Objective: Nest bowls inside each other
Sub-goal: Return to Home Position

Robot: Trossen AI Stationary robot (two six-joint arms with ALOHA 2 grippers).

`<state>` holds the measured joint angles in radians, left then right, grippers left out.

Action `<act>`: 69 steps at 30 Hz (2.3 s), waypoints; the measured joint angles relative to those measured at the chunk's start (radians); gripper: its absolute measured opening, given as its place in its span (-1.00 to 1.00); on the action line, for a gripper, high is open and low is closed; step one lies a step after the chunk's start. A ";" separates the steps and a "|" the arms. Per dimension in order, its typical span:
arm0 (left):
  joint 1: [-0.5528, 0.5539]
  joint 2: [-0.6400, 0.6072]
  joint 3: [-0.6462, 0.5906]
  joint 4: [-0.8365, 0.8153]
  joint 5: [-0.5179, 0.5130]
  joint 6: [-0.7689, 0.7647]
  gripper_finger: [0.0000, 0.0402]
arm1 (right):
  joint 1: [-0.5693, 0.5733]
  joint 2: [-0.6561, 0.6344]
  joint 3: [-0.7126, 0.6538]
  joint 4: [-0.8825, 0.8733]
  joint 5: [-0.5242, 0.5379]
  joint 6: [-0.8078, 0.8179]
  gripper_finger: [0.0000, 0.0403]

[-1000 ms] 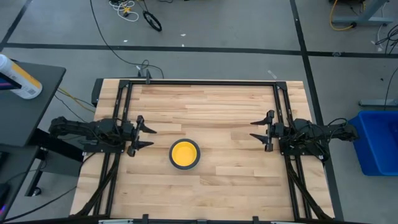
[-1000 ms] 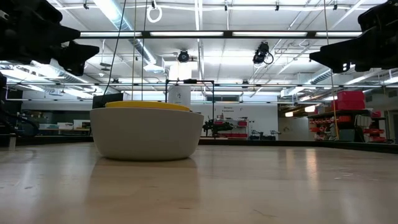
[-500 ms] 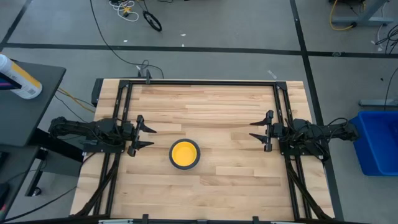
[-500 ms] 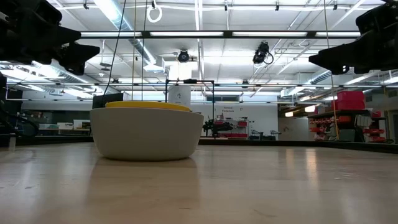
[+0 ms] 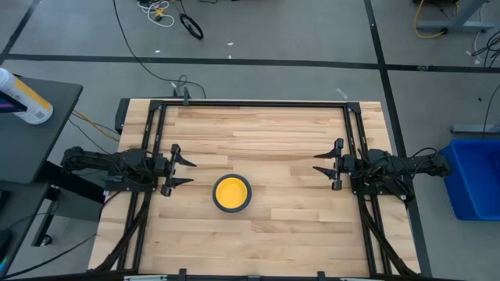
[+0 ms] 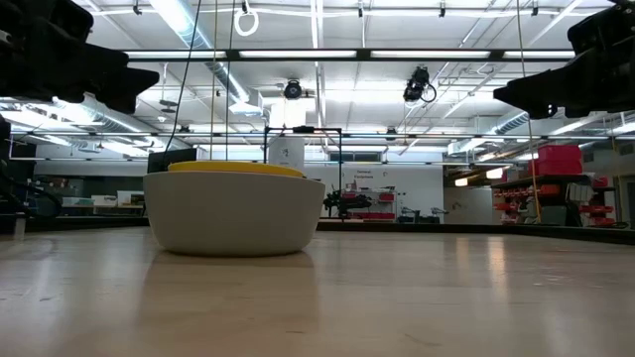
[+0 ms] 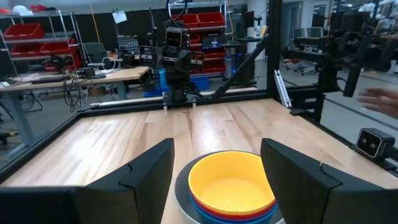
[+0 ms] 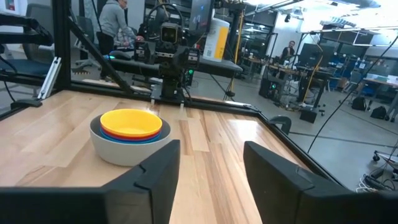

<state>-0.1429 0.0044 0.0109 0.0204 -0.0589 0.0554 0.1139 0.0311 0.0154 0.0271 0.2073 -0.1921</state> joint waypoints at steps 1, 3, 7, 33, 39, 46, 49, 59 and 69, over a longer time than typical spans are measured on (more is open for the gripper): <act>0.000 0.000 0.000 0.000 0.000 0.006 0.23 | 0.000 0.000 0.000 0.000 0.000 0.000 -0.07; 0.000 0.000 0.000 0.000 0.000 0.018 0.23 | 0.000 0.000 0.000 0.000 0.000 0.000 -0.09; 0.000 0.000 0.000 0.000 0.000 0.047 0.23 | 0.000 0.000 0.000 0.000 0.000 0.000 -0.12; 0.000 0.000 0.000 0.000 0.000 0.058 0.23 | 0.000 0.000 0.000 0.000 0.000 0.000 -0.26; 0.000 0.000 0.000 0.000 0.000 0.057 0.23 | 0.000 0.000 0.000 0.000 0.000 0.000 -0.22; 0.000 0.000 0.000 0.001 0.000 0.057 0.23 | 0.000 0.000 0.000 0.000 0.000 0.000 -0.16; 0.000 0.000 0.000 0.000 0.000 0.057 0.23 | 0.000 0.000 0.000 0.000 0.000 0.000 -0.13; 0.000 0.000 0.000 0.001 0.000 0.057 0.23 | 0.000 0.000 0.000 0.000 0.000 0.000 -0.03; 0.000 0.000 0.000 0.001 0.000 0.057 0.23 | 0.000 0.000 0.000 0.000 0.000 0.000 0.06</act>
<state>-0.1429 0.0044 0.0109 0.0212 -0.0589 0.1127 0.1137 0.0315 0.0154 0.0273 0.2070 -0.1921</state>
